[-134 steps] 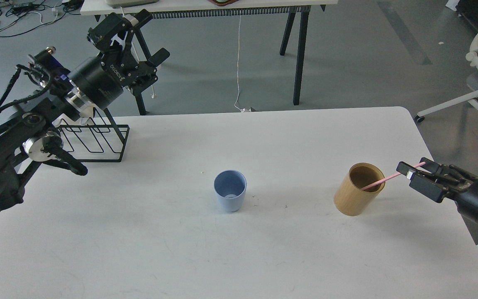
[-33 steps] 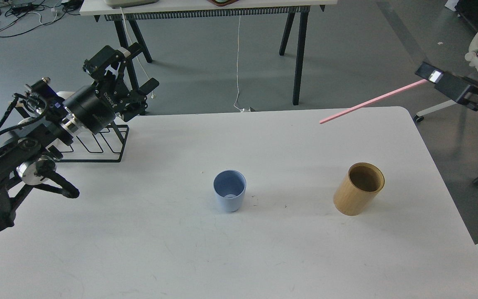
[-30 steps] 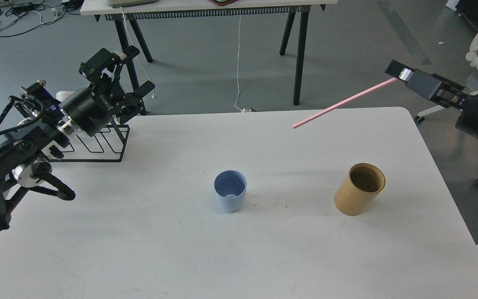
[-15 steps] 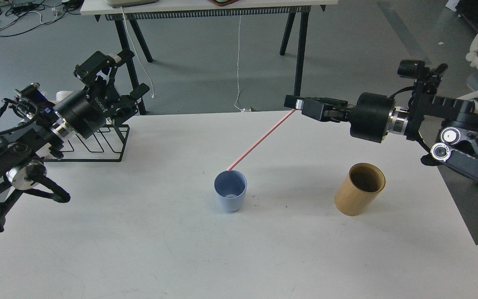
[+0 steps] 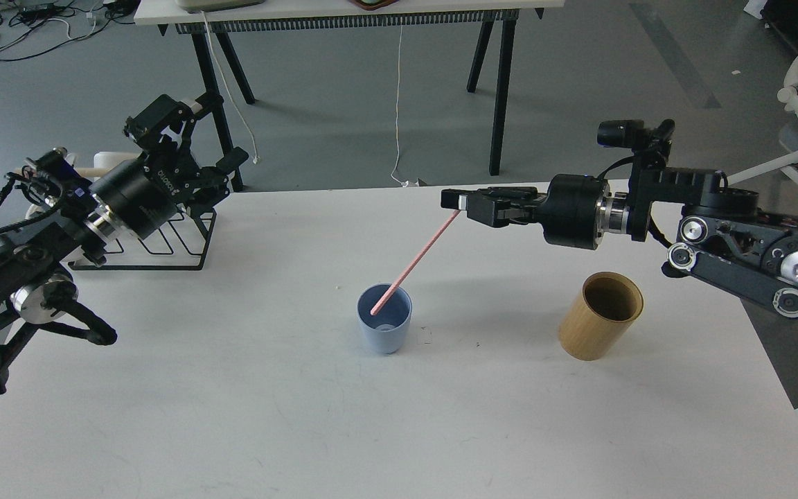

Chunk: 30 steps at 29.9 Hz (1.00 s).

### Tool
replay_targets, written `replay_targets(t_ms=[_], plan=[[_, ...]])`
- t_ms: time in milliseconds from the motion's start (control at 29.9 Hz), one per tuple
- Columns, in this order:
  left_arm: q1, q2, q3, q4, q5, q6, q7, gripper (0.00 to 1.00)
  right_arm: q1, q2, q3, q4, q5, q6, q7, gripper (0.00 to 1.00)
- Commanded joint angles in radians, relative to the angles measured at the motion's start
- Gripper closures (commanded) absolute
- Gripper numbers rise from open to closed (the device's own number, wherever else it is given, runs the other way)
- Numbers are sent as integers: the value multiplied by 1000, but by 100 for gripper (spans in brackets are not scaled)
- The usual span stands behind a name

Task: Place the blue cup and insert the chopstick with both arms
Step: 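Carry the pink straw over and insert it into the blue cup, then release the pink straw and withdraw the right gripper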

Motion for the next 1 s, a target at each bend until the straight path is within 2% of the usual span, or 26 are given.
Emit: replay_targets(t_ms=[0,167,301,603,736,770,904,971], plan=[[1,-4,-7,0,0,0,0,1,-1,10,-3,-11,-21,1,0,100],[1,-4,-7,0,0,0,0,1,-1,25,-11,-34,-42,-1,0,99],[3,-4,-7,0,0,0,0,1,-1,35,-18,-42,-44,-1,0,92],[12,-6,-7,6,0,0,0,1,-1,67,-18,-41,-43,-1,0,86],[14,-6,-7,8,0,0,0,1,0,87,-18,-39,-41,-1,0,78],[14,-6,-7,8,0,0,0,1,2,91,-18,-38,-39,-1,0,72],[12,-5,-7,8,0,0,0,1,2,107,-15,-36,-26,-10,0,37],[14,-6,-7,8,0,0,0,1,2,107,-15,-38,-24,-12,0,24]])
